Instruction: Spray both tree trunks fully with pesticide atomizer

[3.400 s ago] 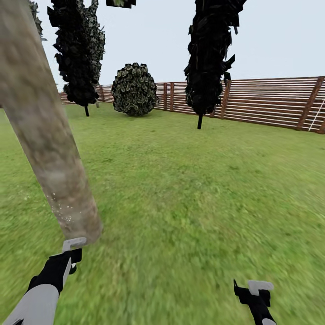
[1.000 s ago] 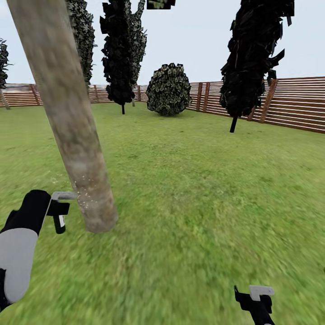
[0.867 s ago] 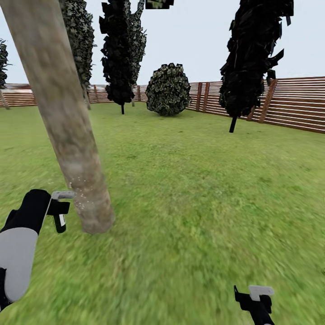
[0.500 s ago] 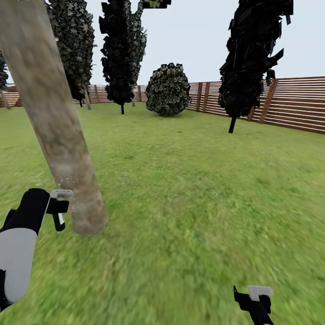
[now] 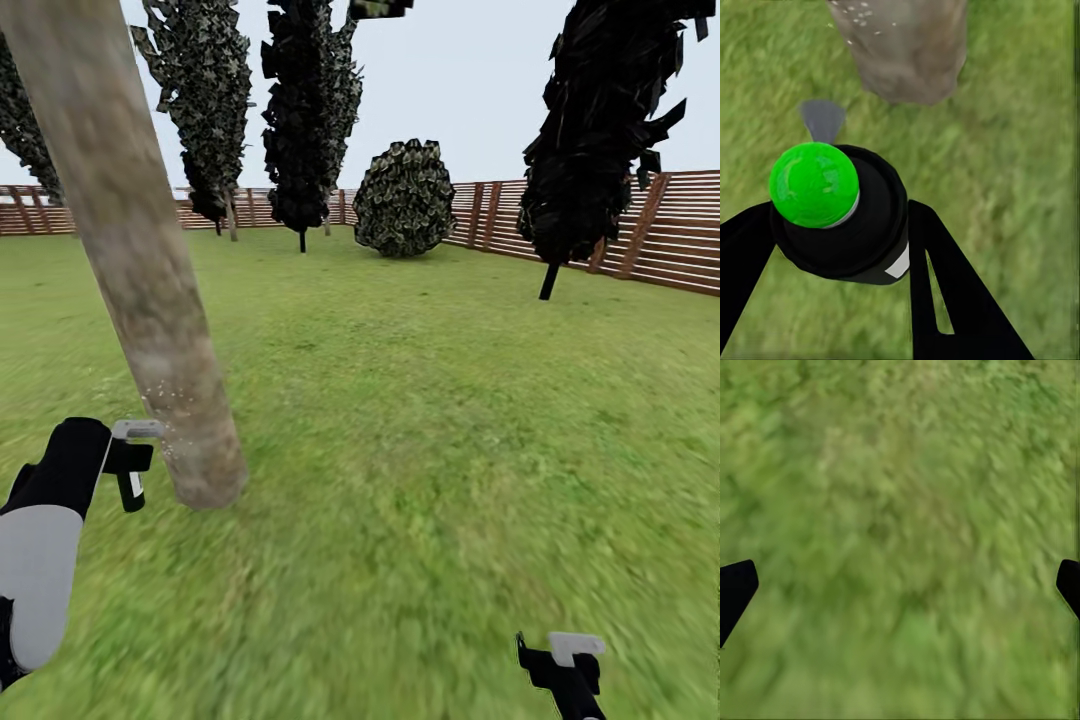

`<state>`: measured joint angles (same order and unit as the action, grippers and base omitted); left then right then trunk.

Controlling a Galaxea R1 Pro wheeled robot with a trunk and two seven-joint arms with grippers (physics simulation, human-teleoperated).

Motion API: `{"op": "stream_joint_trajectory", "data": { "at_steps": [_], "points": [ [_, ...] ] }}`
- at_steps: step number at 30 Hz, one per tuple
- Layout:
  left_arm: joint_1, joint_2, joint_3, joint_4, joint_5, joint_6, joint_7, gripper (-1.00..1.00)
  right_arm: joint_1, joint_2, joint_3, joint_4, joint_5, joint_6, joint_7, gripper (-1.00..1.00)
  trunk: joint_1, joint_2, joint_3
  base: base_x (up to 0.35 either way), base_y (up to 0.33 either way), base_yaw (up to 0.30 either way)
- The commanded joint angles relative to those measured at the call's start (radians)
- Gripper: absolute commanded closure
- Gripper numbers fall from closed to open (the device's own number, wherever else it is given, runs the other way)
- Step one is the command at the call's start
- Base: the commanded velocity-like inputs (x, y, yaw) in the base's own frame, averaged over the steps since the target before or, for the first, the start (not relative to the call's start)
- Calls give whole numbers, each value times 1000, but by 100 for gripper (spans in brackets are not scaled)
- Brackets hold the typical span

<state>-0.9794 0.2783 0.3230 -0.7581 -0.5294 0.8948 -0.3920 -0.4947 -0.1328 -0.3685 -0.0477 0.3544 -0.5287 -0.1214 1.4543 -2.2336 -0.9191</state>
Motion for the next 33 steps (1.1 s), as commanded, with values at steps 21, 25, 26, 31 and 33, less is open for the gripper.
{"op": "stream_joint_trajectory", "data": {
  "at_steps": [21,25,26,31,33],
  "points": [
    [-1,-3,4,-1,-15,1,-8,100,-1,-1,-4,0,11,-3,-6,-100,0,0,-1,89,-277,11],
    [-1,-2,5,-1,-15,1,-7,100,-1,-1,-4,0,11,-2,-6,-100,0,0,-1,84,-277,228],
    [-1,-2,5,-1,-15,1,-7,100,-1,-1,-4,0,11,-3,-6,-100,0,0,-1,84,-277,266],
    [-1,-2,8,-1,-15,1,-5,100,-1,0,-4,1,11,-2,-6,-100,0,0,-1,90,-277,275],
    [-1,-2,8,-1,-15,1,-4,100,-1,0,-4,0,11,-2,-6,-100,0,0,-1,134,-270,157]
  ]
}}
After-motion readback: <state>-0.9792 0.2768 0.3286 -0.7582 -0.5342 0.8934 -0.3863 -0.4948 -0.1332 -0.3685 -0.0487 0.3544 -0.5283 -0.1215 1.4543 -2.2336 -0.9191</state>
